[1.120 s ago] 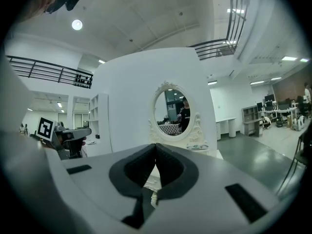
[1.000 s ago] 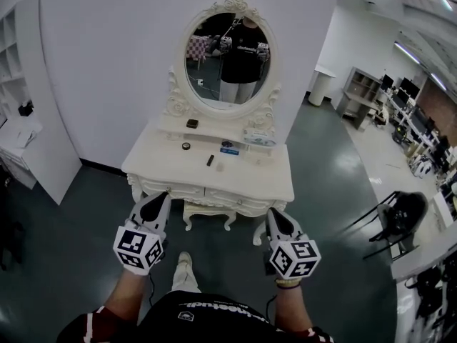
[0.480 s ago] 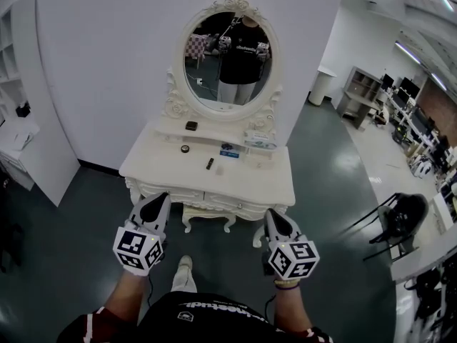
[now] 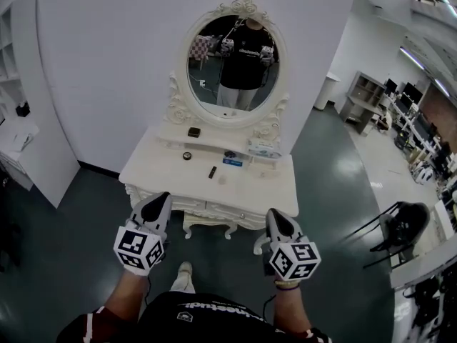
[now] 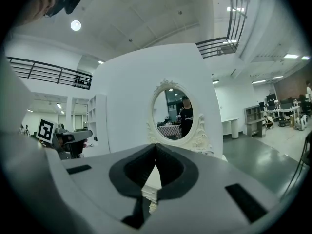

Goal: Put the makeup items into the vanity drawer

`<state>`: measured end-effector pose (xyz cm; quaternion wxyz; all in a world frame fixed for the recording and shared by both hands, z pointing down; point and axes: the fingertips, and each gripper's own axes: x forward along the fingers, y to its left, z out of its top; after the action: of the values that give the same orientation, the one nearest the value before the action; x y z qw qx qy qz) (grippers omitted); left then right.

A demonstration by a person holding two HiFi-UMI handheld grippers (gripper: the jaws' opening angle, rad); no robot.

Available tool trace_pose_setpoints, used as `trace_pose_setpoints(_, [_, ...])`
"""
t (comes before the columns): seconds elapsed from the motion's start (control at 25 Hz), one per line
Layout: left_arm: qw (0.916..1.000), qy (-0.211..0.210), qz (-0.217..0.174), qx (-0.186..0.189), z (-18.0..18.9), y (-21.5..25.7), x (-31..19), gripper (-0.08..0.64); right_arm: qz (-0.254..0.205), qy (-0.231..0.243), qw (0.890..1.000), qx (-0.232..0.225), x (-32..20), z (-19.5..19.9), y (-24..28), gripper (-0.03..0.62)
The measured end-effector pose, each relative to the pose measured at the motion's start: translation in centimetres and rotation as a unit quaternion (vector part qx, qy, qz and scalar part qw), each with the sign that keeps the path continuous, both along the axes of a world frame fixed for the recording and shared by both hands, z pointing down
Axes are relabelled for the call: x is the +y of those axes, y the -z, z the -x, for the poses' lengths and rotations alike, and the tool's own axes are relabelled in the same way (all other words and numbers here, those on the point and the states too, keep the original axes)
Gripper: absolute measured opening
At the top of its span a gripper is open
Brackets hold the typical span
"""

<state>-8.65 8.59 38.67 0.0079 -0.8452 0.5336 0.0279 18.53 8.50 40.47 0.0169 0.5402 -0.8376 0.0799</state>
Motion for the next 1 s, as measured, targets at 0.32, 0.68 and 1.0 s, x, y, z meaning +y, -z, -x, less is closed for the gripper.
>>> trace_pose_setpoints(0.32, [0.9999,0.000,0.008,-0.008,0.6,-0.6,-3.3,0.005,0.009,-0.006,1.000,0.006,-3.5,0.3,-0.7,0.003])
trace_pose_setpoints(0.68, [0.9996,-0.004,0.026,-0.010,1.4,-2.2,-8.0,0.005,0.024,-0.013,1.000,0.012,-7.5,0.7,-1.7,0.003])
trace_pose_setpoints(1.0, [0.9990,-0.030,0.028,-0.019,1.0,-2.5,-14.2,0.006,0.031,-0.036,0.999,0.015,-12.2,0.5,-2.2,0.003])
